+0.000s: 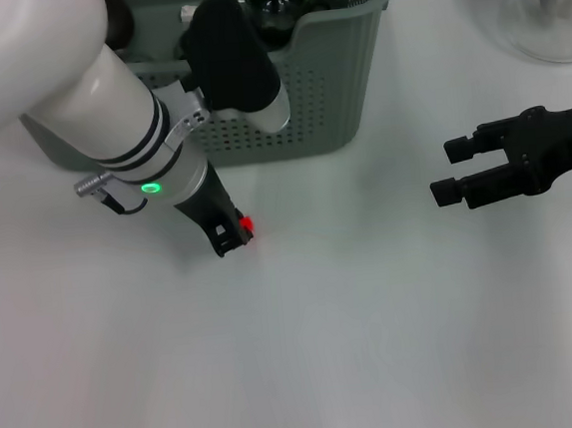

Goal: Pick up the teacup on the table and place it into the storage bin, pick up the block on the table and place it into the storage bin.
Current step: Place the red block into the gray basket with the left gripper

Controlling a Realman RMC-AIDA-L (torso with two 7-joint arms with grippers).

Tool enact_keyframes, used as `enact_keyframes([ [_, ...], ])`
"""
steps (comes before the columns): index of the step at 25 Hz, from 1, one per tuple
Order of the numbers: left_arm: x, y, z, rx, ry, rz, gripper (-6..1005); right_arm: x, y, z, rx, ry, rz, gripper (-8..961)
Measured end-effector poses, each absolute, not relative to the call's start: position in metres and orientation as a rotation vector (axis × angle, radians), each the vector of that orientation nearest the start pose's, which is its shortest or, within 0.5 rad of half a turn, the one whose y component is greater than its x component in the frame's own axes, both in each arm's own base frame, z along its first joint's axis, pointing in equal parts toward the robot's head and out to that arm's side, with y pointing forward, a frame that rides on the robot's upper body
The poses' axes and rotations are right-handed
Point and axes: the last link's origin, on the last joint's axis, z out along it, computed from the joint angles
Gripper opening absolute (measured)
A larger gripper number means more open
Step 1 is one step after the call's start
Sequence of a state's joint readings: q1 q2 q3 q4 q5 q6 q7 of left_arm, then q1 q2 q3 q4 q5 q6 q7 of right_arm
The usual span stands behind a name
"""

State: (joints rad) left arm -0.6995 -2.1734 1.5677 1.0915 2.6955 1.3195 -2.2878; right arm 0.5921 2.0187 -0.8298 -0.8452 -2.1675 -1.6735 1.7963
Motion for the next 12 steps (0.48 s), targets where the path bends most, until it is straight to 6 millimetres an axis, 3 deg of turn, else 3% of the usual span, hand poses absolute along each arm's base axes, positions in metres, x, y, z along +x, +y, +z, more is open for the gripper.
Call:
enact_keyframes([
  [3,-0.168,0.353,-0.073,-2.774,-0.401,0.668,180,0.242,0.341,0.025,-2.913,0.866,0.344,837],
  [6,-0.155,0.343,-0.053,-2.822,-0.493,0.536,166,0.242,0.341,0.025,-2.913,0.869,0.342,837],
  [9,-0.141,0.329,-0.026,-2.887,-0.629,0.290,165,0.242,0.341,0.027,-2.910,0.876,0.342,837],
  [12,-0.124,0.318,0.025,-2.923,-0.742,-0.157,163,0.243,0.342,0.027,-2.907,0.878,0.341,837],
])
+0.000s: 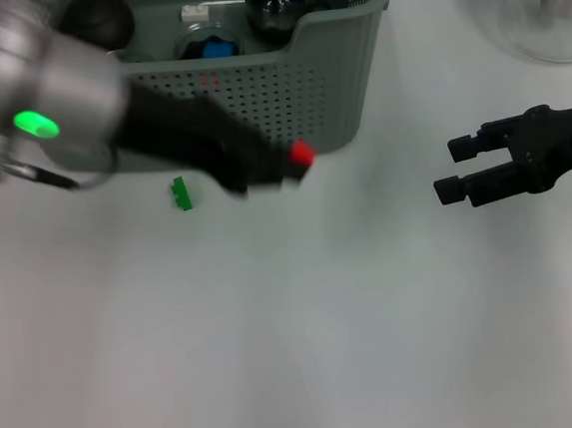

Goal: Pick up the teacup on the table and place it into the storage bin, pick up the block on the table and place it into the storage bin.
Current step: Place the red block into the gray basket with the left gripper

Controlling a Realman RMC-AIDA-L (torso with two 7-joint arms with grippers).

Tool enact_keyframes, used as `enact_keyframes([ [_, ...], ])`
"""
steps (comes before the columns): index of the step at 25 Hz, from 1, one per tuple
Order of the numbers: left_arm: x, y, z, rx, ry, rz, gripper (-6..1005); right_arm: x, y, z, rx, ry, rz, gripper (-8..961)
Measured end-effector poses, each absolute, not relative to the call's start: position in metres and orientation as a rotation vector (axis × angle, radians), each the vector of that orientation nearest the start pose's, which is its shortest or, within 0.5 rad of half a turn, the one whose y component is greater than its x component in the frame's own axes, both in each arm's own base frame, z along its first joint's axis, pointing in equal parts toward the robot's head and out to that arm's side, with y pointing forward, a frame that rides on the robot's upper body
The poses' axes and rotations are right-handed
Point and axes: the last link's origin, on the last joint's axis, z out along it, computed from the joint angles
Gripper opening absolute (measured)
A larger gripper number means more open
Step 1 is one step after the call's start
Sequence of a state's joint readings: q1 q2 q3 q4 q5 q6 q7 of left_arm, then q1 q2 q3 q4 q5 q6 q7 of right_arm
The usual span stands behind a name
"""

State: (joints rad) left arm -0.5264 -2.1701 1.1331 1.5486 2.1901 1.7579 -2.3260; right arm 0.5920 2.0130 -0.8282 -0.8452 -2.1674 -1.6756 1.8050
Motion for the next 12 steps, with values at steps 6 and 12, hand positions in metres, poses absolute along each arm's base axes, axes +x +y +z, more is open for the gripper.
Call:
enact_keyframes([
  [6,-0.092,0.336,0.100,-2.756,-0.620,-0.623,160,0.241,0.343,0.027,-2.912,0.868,0.338,837],
  [12,-0.088,0.401,0.113,-2.566,-0.726,-0.472,157,0.240,0.342,0.024,-2.920,0.873,0.333,837],
])
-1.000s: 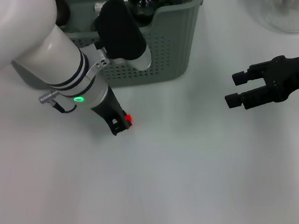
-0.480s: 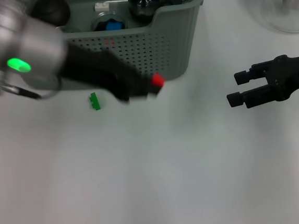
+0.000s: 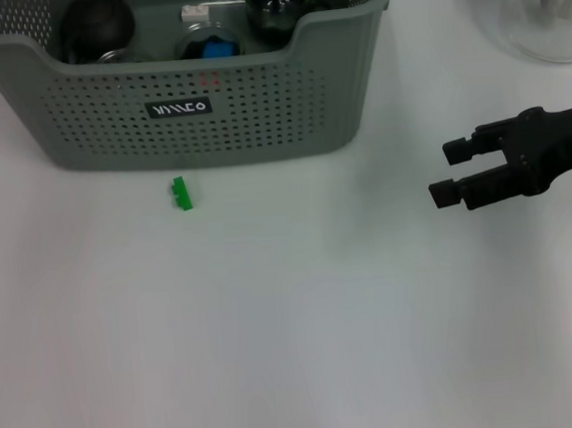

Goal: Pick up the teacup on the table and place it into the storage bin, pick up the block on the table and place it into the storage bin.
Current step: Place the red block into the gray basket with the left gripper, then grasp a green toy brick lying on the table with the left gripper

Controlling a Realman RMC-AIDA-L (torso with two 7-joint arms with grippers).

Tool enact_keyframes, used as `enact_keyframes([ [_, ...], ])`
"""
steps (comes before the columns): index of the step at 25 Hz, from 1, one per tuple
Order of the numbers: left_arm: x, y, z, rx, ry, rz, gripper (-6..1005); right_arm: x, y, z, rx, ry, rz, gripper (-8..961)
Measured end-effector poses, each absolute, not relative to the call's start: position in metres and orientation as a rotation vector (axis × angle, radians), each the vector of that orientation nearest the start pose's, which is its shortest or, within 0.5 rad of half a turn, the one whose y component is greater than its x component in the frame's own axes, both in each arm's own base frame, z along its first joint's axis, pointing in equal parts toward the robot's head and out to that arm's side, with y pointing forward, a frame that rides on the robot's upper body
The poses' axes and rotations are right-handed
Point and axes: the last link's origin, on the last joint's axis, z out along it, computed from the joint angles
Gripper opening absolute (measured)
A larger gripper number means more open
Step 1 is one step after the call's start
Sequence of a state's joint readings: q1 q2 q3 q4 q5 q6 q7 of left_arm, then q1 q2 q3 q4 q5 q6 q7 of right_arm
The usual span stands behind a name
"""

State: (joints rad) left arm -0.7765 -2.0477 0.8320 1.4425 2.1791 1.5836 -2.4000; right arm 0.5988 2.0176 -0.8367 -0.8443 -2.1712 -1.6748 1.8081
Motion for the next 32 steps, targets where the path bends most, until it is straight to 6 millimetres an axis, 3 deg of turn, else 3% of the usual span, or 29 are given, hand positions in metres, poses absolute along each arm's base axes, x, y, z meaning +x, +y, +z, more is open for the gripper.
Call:
enact_keyframes([
  [4,-0.098,0.443,0.099,-2.490,-0.859,-0.277,155,0.242,0.343,0.021,-2.922,0.886,0.305,837],
  [7,-0.101,0.460,0.085,-2.467,-0.896,-0.152,154,0.243,0.343,0.021,-2.919,0.895,0.299,837],
  [14,-0.104,0.471,0.062,-2.396,-0.892,0.084,122,0.245,0.342,0.021,-2.918,0.902,0.295,837],
  [20,-0.107,0.473,0.053,-2.374,-0.901,0.135,98,0.245,0.342,0.020,-2.920,0.896,0.292,837],
  [23,-0.107,0.474,0.055,-2.358,-0.918,0.114,88,0.245,0.342,0.020,-2.921,0.898,0.290,837],
  [29,-0.103,0.463,0.083,-2.300,-0.875,-0.060,81,0.245,0.343,0.021,-2.918,0.892,0.294,837],
  [32,-0.103,0.454,0.096,-2.280,-0.850,-0.154,204,0.245,0.343,0.021,-2.920,0.889,0.292,837],
])
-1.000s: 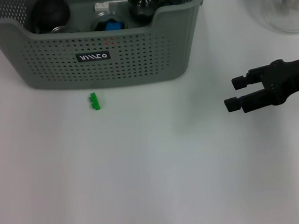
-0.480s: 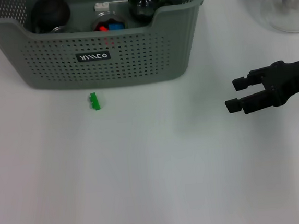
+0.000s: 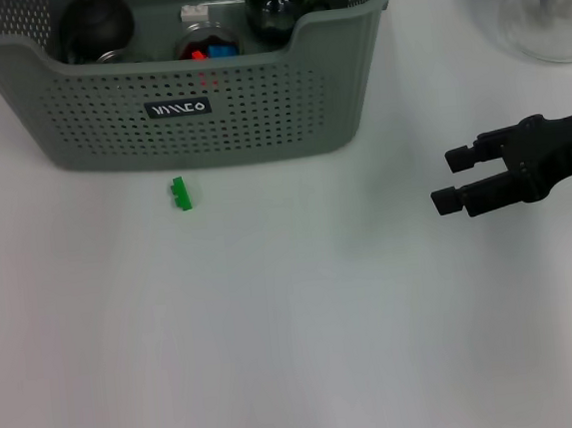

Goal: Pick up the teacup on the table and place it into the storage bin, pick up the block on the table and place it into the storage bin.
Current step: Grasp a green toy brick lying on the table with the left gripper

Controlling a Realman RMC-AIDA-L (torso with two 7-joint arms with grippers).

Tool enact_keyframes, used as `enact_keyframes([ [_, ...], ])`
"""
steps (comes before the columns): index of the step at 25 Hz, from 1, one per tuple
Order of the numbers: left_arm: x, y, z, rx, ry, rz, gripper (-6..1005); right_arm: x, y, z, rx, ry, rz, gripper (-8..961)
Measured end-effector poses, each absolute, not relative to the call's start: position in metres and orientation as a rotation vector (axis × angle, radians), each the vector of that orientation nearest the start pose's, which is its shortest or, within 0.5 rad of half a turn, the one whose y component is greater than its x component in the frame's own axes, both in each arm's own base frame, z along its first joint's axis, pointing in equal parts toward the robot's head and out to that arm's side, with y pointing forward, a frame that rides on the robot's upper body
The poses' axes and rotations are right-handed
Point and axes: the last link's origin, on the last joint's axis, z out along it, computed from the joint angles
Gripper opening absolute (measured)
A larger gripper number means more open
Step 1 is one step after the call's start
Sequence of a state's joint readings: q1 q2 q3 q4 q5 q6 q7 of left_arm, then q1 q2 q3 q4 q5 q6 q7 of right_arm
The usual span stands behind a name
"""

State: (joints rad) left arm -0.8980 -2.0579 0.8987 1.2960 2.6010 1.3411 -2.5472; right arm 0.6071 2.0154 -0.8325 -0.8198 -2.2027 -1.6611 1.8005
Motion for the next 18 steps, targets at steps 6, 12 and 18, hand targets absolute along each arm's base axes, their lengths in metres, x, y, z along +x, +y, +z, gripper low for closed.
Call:
enact_keyframes([
  [6,-0.110,0.374,0.139,-2.510,-0.614,-0.707,412,0.245,0.343,0.022,-2.918,0.887,0.292,837],
  [12,-0.134,0.303,0.123,-2.759,-0.295,-0.853,642,0.245,0.343,0.022,-2.912,0.895,0.295,837],
  [18,-0.161,0.284,0.069,-2.942,-0.474,-0.553,847,0.243,0.345,0.022,-2.910,0.894,0.300,836],
])
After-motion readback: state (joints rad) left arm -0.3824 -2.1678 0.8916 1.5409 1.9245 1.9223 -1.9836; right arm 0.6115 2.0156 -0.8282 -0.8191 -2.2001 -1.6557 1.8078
